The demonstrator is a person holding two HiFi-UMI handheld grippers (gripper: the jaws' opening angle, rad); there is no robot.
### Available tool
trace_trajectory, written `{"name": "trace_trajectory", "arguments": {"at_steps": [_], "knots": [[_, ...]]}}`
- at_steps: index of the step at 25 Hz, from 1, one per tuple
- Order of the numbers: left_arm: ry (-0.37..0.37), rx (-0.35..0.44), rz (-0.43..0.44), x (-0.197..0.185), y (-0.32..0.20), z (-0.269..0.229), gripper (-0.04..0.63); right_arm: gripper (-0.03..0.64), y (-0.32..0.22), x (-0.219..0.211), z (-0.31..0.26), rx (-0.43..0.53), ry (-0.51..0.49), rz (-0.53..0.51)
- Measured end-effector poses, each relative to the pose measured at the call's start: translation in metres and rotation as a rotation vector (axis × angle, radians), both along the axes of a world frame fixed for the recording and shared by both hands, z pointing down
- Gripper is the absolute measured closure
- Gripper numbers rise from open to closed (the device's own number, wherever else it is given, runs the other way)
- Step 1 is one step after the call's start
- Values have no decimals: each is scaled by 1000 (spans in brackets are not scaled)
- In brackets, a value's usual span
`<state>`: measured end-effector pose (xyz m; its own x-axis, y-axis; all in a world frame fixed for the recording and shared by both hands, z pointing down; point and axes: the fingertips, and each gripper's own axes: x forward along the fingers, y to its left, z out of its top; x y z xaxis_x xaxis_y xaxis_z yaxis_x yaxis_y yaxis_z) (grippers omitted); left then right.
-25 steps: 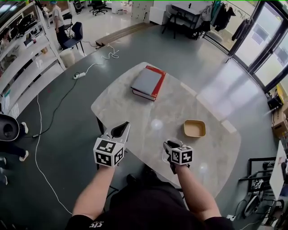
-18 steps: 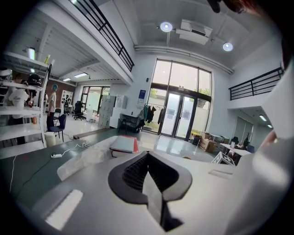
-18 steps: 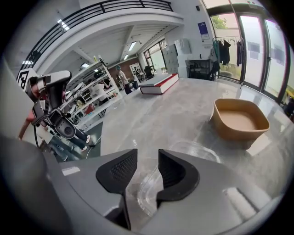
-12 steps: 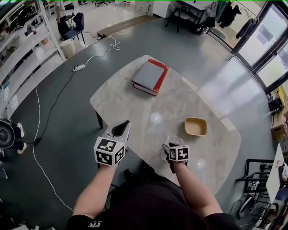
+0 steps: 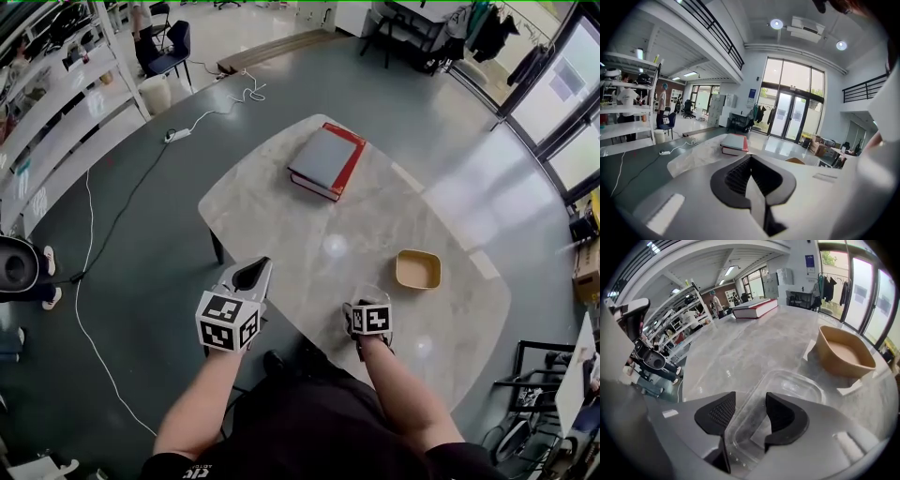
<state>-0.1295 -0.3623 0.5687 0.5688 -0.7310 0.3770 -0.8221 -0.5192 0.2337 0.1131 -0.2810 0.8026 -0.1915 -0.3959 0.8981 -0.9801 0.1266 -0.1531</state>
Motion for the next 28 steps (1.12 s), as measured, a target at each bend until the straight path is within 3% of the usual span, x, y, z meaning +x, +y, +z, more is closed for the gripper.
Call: {"name": "trace_trajectory", "arguments": {"at_steps": [13,28], "knots": [[14,-24,-24,-8,9,8,592,408,1,-10,-2,45,103,-100],[21,-33,-9,-6,15,11,592,503,12,-23,0,50,60,-168]]}}
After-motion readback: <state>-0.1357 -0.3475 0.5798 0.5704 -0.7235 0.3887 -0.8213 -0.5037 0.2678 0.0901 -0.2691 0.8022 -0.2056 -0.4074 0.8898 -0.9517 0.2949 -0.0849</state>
